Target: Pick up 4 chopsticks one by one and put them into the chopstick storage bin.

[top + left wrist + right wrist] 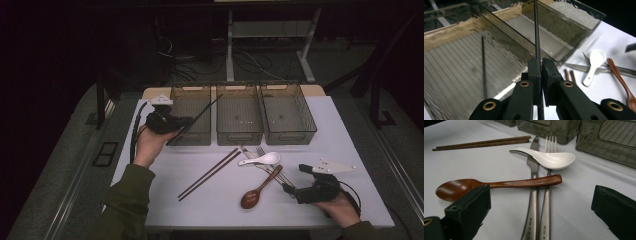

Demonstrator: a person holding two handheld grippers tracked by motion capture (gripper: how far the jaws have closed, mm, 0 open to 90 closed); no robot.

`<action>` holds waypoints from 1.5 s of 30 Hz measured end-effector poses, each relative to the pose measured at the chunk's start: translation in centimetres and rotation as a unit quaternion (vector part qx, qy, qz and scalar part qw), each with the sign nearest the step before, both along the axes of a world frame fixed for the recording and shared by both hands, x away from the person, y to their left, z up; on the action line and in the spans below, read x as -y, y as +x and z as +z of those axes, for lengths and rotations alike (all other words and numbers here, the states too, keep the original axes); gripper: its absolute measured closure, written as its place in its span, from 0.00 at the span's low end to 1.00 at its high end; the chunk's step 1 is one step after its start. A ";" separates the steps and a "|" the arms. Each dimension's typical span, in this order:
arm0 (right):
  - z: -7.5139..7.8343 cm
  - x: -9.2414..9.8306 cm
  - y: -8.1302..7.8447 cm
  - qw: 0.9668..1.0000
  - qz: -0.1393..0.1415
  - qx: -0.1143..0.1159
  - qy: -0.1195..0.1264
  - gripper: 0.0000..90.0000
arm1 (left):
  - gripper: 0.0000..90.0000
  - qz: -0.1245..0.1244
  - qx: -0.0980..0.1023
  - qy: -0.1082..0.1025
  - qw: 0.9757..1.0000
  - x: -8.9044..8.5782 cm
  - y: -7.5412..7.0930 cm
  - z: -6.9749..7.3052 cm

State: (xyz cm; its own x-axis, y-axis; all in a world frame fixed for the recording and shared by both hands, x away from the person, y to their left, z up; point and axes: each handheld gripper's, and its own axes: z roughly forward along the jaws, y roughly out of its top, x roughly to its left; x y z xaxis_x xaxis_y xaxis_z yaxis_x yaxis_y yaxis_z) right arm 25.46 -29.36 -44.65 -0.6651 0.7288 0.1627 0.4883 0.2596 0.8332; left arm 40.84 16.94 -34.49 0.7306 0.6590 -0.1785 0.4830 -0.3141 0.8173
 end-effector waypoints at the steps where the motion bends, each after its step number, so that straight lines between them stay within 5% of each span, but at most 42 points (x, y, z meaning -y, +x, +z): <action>1: 0.0 0.0 0.0 1.000 0.000 0.000 0.000 0.02 | 0.94 0.005 0.000 -0.001 1.000 0.0 0.2 0.1; 11: 0.0 0.1 0.0 1.000 -0.001 0.000 0.002 0.02 | 0.94 0.040 0.007 0.009 0.999 -0.2 2.7 0.4; 23: 0.1 0.2 0.0 1.000 -0.002 0.003 0.003 0.02 | 0.94 0.072 0.002 0.032 0.997 -0.3 5.1 -0.7; 45: 0.1 0.3 0.0 1.000 -0.003 0.003 0.004 0.02 | 0.94 0.111 -0.045 0.080 0.990 -0.3 7.7 -3.8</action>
